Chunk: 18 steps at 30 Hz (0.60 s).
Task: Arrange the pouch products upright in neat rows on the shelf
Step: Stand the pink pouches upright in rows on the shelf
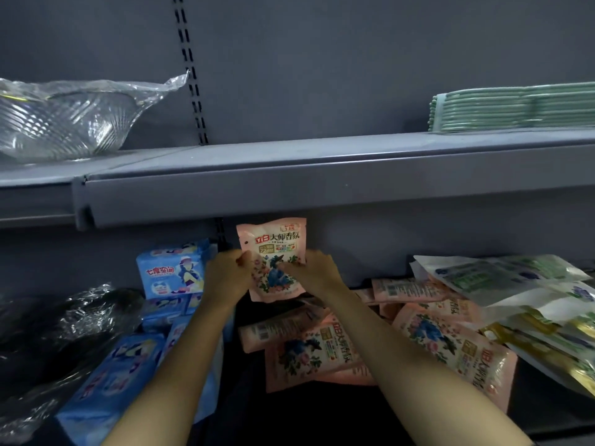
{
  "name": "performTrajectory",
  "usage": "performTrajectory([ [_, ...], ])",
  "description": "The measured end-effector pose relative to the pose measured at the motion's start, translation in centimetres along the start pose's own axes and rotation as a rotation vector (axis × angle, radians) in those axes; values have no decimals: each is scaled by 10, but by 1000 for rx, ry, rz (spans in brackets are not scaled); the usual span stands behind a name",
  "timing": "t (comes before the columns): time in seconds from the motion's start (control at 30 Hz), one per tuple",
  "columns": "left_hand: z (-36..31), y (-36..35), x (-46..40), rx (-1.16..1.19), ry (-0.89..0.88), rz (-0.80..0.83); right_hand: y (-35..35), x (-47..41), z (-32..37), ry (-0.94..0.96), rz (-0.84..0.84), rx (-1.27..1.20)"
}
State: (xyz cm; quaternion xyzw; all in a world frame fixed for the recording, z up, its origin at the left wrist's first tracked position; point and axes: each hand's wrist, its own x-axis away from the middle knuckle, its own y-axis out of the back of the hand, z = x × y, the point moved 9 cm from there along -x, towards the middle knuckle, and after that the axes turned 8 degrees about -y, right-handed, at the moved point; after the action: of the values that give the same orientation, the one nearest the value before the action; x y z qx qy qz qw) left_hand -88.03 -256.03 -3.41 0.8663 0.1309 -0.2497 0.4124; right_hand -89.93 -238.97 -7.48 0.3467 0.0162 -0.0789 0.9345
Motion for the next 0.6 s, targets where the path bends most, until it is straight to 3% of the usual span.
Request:
performTrajectory([
  [0.23,29,-23,-11,84,127,35,-24,-23,-13,-62,124,-94],
  [0.4,32,-46,-6,44,159,155,-38,-36,-35,-118,153,-111],
  [0.6,38,-57,-5,96,217,170,-48,-46,-49,-136,173,-102],
])
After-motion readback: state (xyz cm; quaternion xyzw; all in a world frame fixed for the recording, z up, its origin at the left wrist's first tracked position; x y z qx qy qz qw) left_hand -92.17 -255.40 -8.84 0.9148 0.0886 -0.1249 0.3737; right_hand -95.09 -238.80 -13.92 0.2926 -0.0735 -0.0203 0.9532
